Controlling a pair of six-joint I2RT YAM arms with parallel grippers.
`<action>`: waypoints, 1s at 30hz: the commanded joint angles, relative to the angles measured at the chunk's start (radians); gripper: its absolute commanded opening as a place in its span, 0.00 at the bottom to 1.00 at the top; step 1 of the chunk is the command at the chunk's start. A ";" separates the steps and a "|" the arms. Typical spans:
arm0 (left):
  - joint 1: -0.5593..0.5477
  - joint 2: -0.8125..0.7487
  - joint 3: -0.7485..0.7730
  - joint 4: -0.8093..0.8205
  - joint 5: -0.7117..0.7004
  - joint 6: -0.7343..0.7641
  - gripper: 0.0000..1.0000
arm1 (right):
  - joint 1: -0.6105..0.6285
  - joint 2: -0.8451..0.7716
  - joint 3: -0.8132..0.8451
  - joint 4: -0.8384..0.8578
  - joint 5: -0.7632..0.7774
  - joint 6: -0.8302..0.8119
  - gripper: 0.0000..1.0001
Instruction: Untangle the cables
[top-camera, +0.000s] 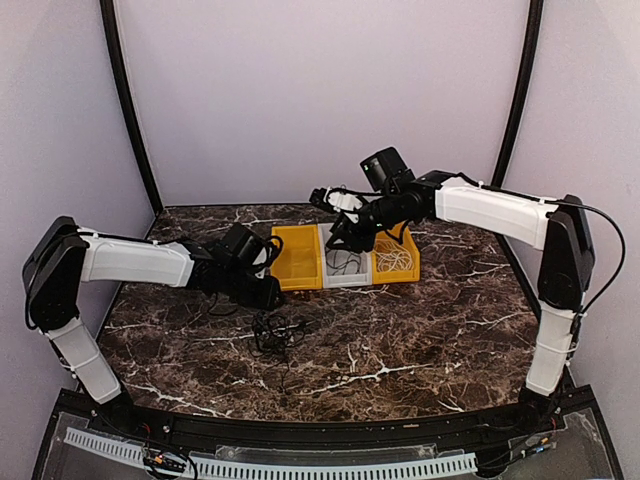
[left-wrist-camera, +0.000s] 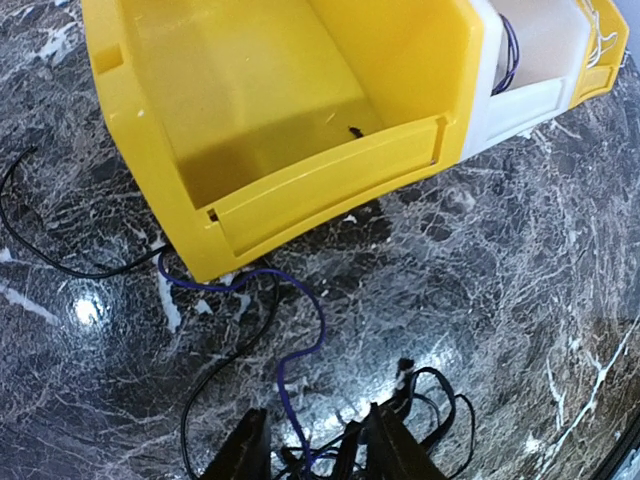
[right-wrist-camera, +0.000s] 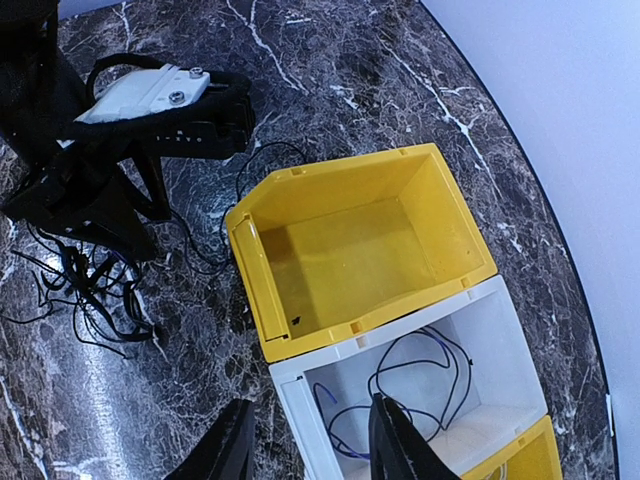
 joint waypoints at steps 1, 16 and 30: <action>0.004 0.000 0.031 -0.111 -0.007 0.007 0.29 | 0.009 -0.004 -0.017 0.026 -0.014 0.008 0.41; 0.002 -0.409 0.139 -0.102 0.066 -0.004 0.00 | 0.008 0.006 -0.016 0.065 -0.137 0.084 0.42; -0.001 -0.581 0.328 -0.163 0.117 -0.050 0.00 | 0.057 -0.095 -0.033 0.296 -0.536 0.339 0.68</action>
